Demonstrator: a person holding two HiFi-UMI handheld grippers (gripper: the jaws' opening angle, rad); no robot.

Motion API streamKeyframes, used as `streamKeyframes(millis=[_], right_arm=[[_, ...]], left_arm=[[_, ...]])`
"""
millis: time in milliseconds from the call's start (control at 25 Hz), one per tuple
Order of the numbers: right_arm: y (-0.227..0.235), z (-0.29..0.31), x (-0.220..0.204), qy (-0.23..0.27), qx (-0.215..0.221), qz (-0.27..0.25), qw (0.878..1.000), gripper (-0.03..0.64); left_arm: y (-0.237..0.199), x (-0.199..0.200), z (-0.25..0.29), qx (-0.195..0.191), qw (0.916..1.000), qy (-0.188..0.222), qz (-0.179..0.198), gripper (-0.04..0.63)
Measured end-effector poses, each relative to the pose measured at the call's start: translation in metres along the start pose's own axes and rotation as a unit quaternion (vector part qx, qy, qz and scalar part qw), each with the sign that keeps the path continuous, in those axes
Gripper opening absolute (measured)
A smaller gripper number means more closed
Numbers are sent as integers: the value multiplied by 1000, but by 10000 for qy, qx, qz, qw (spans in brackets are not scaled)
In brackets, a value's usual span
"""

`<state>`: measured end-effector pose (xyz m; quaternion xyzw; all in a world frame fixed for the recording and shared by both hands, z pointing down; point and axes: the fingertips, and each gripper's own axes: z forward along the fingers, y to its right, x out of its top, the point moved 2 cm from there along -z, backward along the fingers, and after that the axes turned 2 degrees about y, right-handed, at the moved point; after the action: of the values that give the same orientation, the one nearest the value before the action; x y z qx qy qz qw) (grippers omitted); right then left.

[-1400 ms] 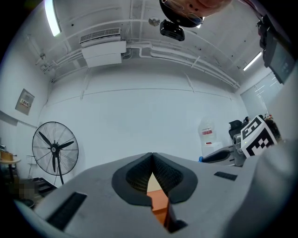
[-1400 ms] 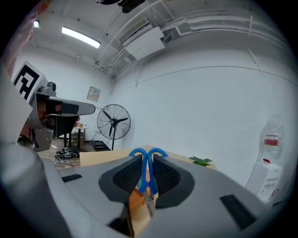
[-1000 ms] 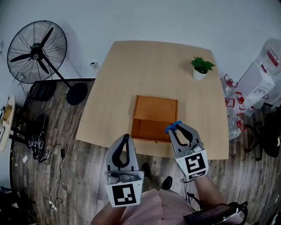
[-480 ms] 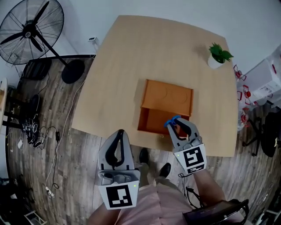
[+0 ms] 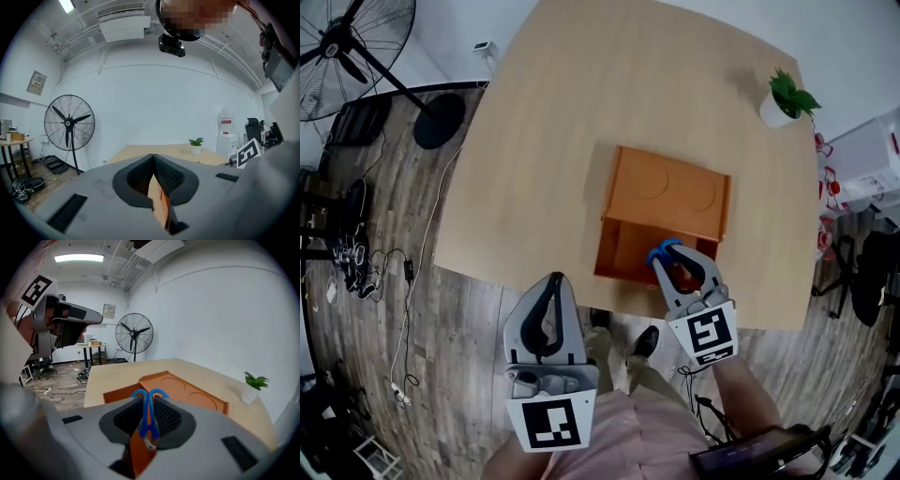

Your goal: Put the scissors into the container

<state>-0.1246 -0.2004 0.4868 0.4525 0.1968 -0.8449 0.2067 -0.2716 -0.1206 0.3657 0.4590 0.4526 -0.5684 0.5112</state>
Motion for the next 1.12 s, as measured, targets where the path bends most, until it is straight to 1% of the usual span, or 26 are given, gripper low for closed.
streamKeyframes(millis=[360,520,640,840,1000,1120], right_arm=[[-12,37,-13,-467,557,-188,9972,78],[-18,49,-20,-823,876,-296,9923,78],[-21,58,-26,-1087,1028,-334,9882,80],[-26,69,-37,-1487,1254,-254,9806,80],[-28,71,-38,-1605,1308,-182,9782,81],[-30,73,-40,-1643,1397,-9,9765,94]], left_arm=[[-20,-17,23,141,9997,-132,-142,9],[-27,-22,30,230,9994,-174,-201,9],[-34,-24,32,280,9992,-196,-217,9],[-41,-28,35,358,9988,-246,-242,9],[-45,-28,33,404,9986,-248,-237,9],[-47,-28,31,429,9985,-249,-235,9]])
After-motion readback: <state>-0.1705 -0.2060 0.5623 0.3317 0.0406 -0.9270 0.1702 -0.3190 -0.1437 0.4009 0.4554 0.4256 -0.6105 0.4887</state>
